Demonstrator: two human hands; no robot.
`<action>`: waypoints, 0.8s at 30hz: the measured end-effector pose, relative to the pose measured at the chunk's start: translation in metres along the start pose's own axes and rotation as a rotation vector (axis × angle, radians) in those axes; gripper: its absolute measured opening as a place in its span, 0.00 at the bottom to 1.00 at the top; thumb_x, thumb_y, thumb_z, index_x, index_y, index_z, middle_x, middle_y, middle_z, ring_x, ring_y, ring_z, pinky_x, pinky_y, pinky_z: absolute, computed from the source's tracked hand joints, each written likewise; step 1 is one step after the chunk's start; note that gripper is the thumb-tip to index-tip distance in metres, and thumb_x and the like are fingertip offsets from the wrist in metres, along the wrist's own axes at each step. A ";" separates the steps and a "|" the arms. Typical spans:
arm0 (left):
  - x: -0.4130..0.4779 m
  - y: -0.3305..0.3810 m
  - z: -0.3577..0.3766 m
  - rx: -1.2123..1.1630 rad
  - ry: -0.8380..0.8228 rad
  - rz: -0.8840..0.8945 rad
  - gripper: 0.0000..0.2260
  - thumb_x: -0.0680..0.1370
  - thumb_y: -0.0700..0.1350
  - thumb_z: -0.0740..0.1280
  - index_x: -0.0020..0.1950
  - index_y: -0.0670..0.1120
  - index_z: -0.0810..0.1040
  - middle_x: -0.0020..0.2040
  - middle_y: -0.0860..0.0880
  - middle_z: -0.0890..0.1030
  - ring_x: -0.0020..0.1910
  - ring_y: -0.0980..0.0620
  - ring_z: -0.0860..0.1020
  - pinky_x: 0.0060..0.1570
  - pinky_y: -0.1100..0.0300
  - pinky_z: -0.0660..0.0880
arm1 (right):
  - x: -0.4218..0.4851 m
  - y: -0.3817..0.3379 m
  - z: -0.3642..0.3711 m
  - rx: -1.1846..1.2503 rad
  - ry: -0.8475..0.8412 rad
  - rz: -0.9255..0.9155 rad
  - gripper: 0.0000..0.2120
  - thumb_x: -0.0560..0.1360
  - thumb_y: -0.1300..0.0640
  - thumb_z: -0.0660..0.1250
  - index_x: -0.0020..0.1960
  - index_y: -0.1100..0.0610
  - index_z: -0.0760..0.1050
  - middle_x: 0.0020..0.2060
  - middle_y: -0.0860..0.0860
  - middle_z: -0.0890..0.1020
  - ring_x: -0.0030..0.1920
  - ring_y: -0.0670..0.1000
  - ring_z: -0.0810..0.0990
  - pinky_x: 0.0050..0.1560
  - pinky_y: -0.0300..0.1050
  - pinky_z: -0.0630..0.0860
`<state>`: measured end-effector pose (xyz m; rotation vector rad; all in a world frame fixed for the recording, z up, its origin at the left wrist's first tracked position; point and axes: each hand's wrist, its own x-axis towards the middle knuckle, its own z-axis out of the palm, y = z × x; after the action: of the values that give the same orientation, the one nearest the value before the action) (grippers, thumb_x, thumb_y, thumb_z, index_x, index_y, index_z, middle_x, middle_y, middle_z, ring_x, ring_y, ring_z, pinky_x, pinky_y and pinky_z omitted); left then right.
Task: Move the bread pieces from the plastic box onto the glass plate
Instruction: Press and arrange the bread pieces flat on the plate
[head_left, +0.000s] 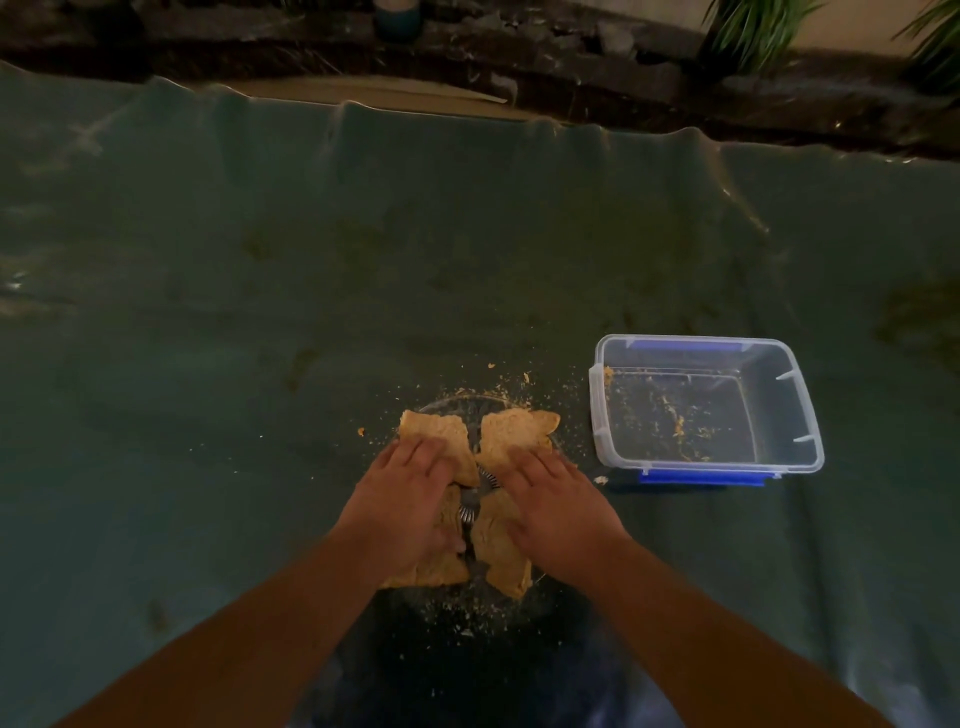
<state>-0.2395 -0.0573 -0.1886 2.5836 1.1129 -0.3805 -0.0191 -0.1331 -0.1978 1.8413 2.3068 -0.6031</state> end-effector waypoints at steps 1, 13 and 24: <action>-0.002 0.000 0.000 0.007 -0.004 -0.001 0.43 0.71 0.71 0.69 0.78 0.50 0.62 0.82 0.45 0.59 0.80 0.43 0.53 0.79 0.43 0.51 | -0.001 0.001 -0.002 -0.005 -0.007 -0.011 0.32 0.82 0.47 0.59 0.83 0.51 0.52 0.83 0.57 0.56 0.82 0.60 0.51 0.78 0.57 0.44; -0.033 0.002 0.018 0.020 0.109 0.020 0.33 0.75 0.72 0.61 0.67 0.47 0.75 0.61 0.46 0.77 0.58 0.45 0.76 0.55 0.46 0.79 | -0.030 -0.032 0.009 -0.004 0.006 0.042 0.26 0.80 0.40 0.58 0.72 0.54 0.68 0.64 0.57 0.73 0.62 0.58 0.71 0.63 0.55 0.72; -0.020 0.008 0.009 0.038 0.164 0.002 0.40 0.72 0.71 0.67 0.75 0.47 0.69 0.76 0.41 0.69 0.73 0.39 0.68 0.72 0.40 0.67 | -0.017 -0.021 -0.003 -0.013 0.139 0.046 0.30 0.80 0.43 0.59 0.78 0.53 0.61 0.73 0.59 0.70 0.72 0.63 0.68 0.71 0.63 0.68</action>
<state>-0.2479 -0.0789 -0.1886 2.6895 1.1672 -0.1942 -0.0347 -0.1513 -0.1844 1.9830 2.3390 -0.4678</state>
